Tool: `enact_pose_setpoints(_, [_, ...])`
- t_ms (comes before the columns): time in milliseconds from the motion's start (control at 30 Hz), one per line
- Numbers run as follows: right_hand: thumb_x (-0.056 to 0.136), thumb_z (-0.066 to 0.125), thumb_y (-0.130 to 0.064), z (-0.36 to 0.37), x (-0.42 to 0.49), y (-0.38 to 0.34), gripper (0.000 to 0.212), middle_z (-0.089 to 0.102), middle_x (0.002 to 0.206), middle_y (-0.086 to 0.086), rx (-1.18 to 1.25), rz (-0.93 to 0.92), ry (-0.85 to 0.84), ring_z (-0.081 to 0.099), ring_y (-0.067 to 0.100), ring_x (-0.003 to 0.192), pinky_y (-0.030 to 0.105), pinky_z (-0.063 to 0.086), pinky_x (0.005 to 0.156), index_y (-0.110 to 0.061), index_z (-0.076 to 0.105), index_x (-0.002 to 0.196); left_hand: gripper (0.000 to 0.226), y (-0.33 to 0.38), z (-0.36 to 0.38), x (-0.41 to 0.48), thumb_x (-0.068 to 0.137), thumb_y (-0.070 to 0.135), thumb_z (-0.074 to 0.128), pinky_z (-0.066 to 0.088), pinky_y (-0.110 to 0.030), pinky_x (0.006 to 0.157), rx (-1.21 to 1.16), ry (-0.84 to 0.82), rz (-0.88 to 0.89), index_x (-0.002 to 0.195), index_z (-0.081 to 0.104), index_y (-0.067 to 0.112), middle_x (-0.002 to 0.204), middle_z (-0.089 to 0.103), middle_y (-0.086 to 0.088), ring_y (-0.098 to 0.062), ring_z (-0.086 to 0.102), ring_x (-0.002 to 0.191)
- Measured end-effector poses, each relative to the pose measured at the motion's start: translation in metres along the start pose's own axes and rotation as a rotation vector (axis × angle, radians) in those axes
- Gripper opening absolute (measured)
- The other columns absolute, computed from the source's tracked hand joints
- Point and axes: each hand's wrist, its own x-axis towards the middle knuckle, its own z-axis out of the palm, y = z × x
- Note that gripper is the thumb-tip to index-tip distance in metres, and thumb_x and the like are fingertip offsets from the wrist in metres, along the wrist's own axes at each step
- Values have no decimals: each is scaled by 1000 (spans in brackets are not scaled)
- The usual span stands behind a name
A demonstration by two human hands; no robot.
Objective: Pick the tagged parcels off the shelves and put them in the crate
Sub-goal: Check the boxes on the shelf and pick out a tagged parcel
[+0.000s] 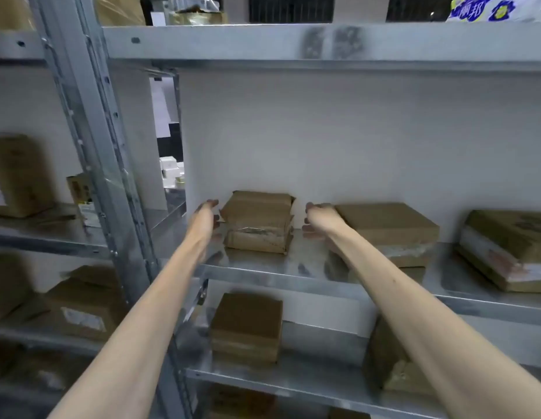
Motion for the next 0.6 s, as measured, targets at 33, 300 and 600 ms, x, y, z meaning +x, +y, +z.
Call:
enact_pose_setpoints(33, [103, 41, -19, 1, 0, 0, 16, 54, 104, 15, 38, 13, -5, 59, 29, 84, 35, 55, 71, -9, 51, 96, 35, 2, -1, -2, 102, 33, 41, 52, -35, 79, -18, -43, -12, 130, 59, 21, 117, 63, -11, -27, 61, 105])
enact_pose_setpoints(300, [100, 33, -7, 17, -14, 6, 29, 64, 95, 16, 125, 127, -79, 64, 24, 71, 31, 55, 57, -9, 58, 85, 19, 5, -10, -2, 98, 38, 53, 55, -46, 94, 16, -263, -50, 103, 67, 26, 105, 71, -15, -31, 68, 102])
enact_pose_setpoints(600, [102, 36, -9, 14, -8, 12, 32, 73, 88, 8, 214, 127, -86, 69, 18, 71, 20, 51, 44, -12, 68, 98, 32, -6, -21, 8, 102, 34, 47, 48, -44, 104, -89, -336, -73, 124, 62, 17, 120, 67, -17, -30, 64, 112])
